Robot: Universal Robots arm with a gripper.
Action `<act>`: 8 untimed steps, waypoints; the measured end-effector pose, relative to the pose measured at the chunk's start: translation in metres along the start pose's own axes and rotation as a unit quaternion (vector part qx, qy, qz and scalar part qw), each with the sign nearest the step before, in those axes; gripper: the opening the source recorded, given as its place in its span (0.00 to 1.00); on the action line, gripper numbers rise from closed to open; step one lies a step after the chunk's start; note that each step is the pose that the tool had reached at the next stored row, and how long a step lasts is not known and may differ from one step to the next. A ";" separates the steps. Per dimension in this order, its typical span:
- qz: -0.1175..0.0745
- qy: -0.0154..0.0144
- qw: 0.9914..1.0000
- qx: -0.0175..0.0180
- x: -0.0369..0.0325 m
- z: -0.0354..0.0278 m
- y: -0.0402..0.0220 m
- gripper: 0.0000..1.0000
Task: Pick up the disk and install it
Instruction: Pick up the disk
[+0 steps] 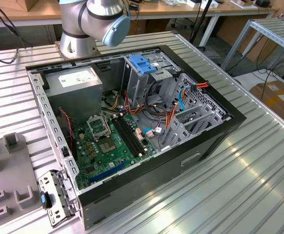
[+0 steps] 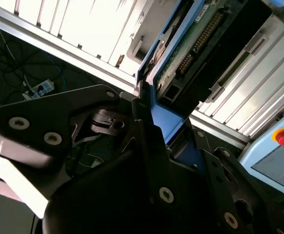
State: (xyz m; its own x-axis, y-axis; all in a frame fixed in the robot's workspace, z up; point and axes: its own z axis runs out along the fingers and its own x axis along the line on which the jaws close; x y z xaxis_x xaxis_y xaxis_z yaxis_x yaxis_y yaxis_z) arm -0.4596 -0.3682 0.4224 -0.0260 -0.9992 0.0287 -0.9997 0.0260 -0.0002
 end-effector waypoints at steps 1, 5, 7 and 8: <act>0.000 0.000 1.000 0.000 0.0000 -0.0010 0.0000 0.37; 0.000 0.000 1.000 0.000 0.0002 -0.0054 0.0000 0.37; 0.000 0.000 1.000 0.000 0.0002 -0.0080 0.0000 0.37; 0.000 0.000 1.000 0.000 0.0003 -0.0091 0.0000 0.37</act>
State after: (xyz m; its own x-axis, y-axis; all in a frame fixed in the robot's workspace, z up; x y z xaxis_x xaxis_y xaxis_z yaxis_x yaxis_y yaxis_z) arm -0.4596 -0.3682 0.4316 -0.0260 -0.9993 0.0287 -0.9997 0.0260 -0.0002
